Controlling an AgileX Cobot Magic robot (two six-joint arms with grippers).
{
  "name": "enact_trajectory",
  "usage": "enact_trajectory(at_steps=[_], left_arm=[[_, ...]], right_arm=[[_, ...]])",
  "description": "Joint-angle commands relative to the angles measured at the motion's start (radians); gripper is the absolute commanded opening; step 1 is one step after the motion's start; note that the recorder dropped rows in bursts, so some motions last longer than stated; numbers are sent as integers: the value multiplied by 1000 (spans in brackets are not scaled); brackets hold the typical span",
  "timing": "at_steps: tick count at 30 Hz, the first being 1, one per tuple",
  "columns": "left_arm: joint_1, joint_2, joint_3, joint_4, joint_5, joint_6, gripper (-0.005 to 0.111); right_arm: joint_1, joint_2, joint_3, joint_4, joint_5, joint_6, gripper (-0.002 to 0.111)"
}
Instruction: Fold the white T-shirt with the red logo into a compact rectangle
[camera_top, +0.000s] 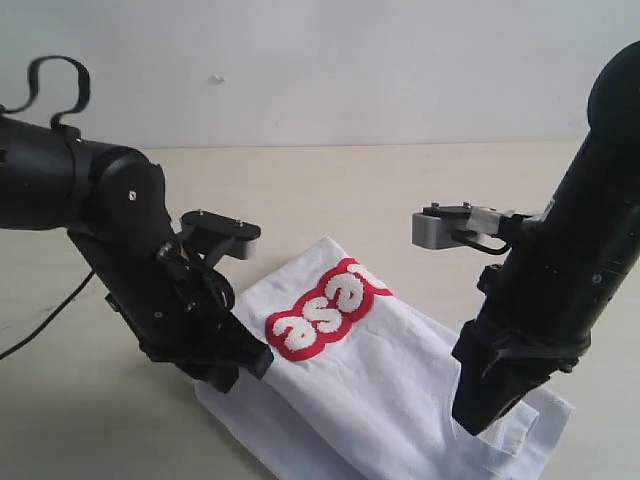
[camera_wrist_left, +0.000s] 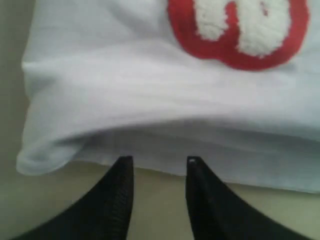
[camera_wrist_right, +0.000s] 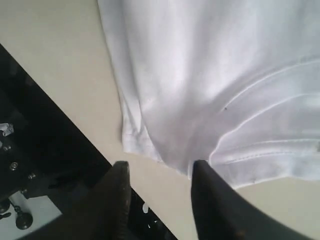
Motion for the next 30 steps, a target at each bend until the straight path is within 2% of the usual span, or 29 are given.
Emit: enact_trajectory(at_steps=[1,7,12,15,18,23,30], left_arm=[[-1,-92,-14,-1,5,7,36],[-1,-91,-14,-64,-174,20,36],[-1,-34,-12,-99,-309,64,36],[-1,5,-14,-99,-345,68,36],[-1,46,-14,-95,-345,86,36],[-1,95,-14,-95,-309,88,36],[-1,95,-14,-89,-147,93,36]], right_arm=[[1,-8,-12,28,-2,-11,24],[1,71,-8,85,-65,-11,0],[4,168,27,85,-100,-36,0],[6,210,28,76,-129,-28,0],[6,242,28,31,-165,3,0],[6,294,28,-120,-285,179,0],[6,347,26,-186,-500,263,0]])
